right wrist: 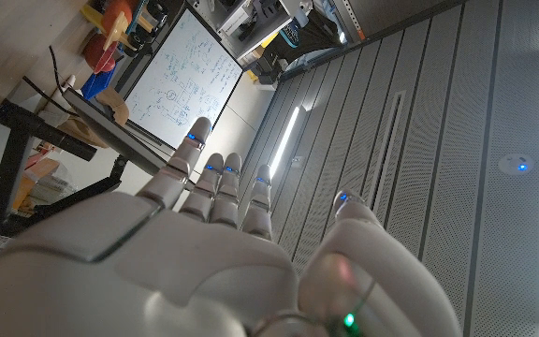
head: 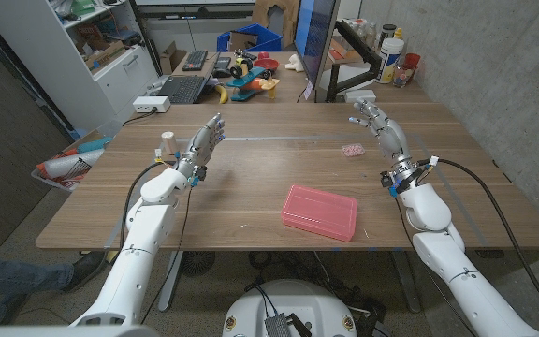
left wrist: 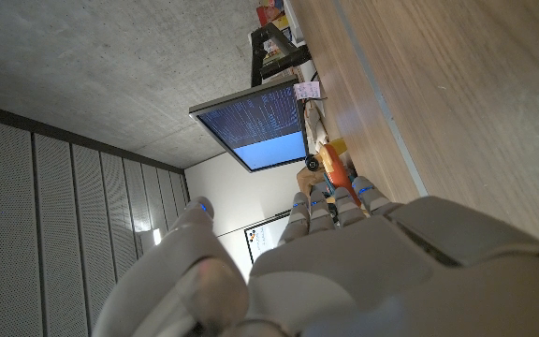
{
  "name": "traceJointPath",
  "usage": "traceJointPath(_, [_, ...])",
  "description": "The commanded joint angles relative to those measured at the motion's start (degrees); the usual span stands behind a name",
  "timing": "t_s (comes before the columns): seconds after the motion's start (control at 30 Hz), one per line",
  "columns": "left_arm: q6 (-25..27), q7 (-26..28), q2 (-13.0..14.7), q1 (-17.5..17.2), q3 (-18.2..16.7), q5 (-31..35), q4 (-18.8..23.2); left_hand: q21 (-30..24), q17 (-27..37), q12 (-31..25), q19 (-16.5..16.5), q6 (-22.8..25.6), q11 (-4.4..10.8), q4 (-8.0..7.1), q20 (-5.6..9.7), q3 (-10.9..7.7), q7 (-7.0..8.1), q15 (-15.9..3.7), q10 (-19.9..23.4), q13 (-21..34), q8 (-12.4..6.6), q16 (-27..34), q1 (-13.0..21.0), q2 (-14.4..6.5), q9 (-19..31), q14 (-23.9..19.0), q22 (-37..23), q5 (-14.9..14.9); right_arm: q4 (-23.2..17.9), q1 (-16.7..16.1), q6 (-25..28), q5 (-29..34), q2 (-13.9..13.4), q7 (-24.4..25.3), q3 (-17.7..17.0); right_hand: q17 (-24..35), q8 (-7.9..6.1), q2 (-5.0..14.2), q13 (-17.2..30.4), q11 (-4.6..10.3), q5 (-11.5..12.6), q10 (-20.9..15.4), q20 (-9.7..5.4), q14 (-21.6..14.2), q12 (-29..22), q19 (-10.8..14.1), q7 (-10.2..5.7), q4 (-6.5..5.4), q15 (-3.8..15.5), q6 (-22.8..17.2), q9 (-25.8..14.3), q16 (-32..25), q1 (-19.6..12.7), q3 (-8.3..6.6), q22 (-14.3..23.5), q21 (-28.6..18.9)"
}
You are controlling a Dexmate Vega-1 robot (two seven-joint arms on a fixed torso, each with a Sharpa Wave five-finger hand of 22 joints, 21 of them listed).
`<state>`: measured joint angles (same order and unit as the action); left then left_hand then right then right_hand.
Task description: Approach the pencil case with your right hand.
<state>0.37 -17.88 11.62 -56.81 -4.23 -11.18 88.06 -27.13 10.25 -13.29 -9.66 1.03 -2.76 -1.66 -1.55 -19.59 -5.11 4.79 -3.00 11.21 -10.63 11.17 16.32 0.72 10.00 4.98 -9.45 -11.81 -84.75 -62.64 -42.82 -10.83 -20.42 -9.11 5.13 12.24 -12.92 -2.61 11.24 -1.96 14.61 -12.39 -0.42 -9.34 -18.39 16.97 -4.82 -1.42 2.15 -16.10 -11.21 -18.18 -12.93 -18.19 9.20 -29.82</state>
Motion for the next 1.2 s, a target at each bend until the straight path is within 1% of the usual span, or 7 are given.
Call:
traceJointPath(0.03, [0.0,-0.5,0.3,0.6,0.0,0.0,-0.7,0.1,0.2,0.0,-2.4,0.4,-0.35,0.50,-0.39,-0.11,-0.17,-0.19,0.3,0.0,-0.26,0.0,0.0,-0.5,0.2,0.3,-0.3,0.3,-0.9,-0.6,-1.4,2.6,0.2,0.7,0.3,0.0,-0.21,0.42,0.2,0.07,0.4,-0.6,-0.24,-0.6,0.1,0.7,0.15,0.24,-0.15,-0.5,0.0,0.2,-0.1,-0.17,0.2,0.3])
traceJointPath(0.43, [-0.2,-1.0,0.2,1.0,-0.1,-0.1,-1.6,0.4,0.2,0.0,-2.2,0.4,-0.39,0.58,-0.46,-0.05,-0.18,-0.21,0.4,0.0,-0.24,0.0,-0.1,-0.6,0.2,0.3,-0.4,0.3,-1.8,-0.7,-2.3,3.5,0.3,0.5,1.0,0.0,-0.17,0.46,0.2,-0.07,0.4,-1.0,-0.16,-0.7,0.3,0.9,-0.02,0.29,-0.05,-0.8,0.0,0.3,-0.1,-0.10,0.2,0.7])
traceJointPath(0.7, [-0.2,-1.0,0.3,1.0,-0.3,-0.1,-1.7,0.7,0.2,0.1,-2.1,0.6,-0.40,0.63,-0.50,-0.01,-0.23,-0.18,0.3,0.0,-0.27,0.0,-0.1,-0.6,0.2,0.3,-0.4,0.3,-2.0,-0.7,-3.7,3.7,0.3,0.0,1.4,-0.1,-0.12,0.46,0.2,0.09,0.5,-1.1,-0.14,-0.8,0.4,1.0,-0.05,0.31,-0.08,-0.9,0.0,0.4,0.0,-0.05,0.2,1.0])
traceJointPath(0.97, [-0.1,-1.2,0.3,1.1,-0.3,-0.1,-1.8,0.9,0.2,0.2,-2.1,0.6,-0.38,0.68,-0.55,0.03,-0.24,-0.17,0.3,0.0,-0.25,0.0,-0.1,-0.7,0.2,0.3,-0.4,0.3,-3.2,-1.2,-3.4,4.7,0.1,0.1,1.6,-0.1,-0.06,0.53,0.2,-0.16,0.5,-1.2,-0.09,-0.8,0.5,1.1,-0.06,0.29,-0.12,-0.9,-0.1,0.5,0.1,-0.01,0.2,1.3])
traceJointPath(1.17, [0.0,-1.2,0.4,1.3,-0.2,0.1,-1.8,1.1,0.2,0.2,-2.1,0.6,-0.30,0.71,-0.61,0.06,-0.23,-0.19,0.3,0.0,-0.26,0.0,-0.2,-0.7,0.2,0.3,-0.4,0.3,-4.5,-1.8,-3.7,7.6,-0.1,1.1,1.0,-0.1,-0.01,0.60,0.2,0.10,0.5,-1.2,-0.06,-0.8,0.6,1.2,-0.01,0.26,-0.24,-1.0,-0.1,0.6,0.2,0.01,0.2,1.4])
traceJointPath(1.2, [0.0,-1.2,0.4,1.3,-0.2,0.1,-1.8,1.1,0.2,0.2,-2.1,0.7,-0.33,0.72,-0.62,0.06,-0.22,-0.21,0.3,0.0,-0.26,0.0,-0.2,-0.7,0.2,0.3,-0.4,0.3,-4.9,-2.0,-3.7,8.3,-0.1,1.4,0.9,-0.1,0.00,0.61,0.2,-0.03,0.5,-1.2,-0.05,-0.8,0.7,1.2,-0.02,0.26,-0.23,-1.0,-0.1,0.6,0.2,0.02,0.2,1.5])
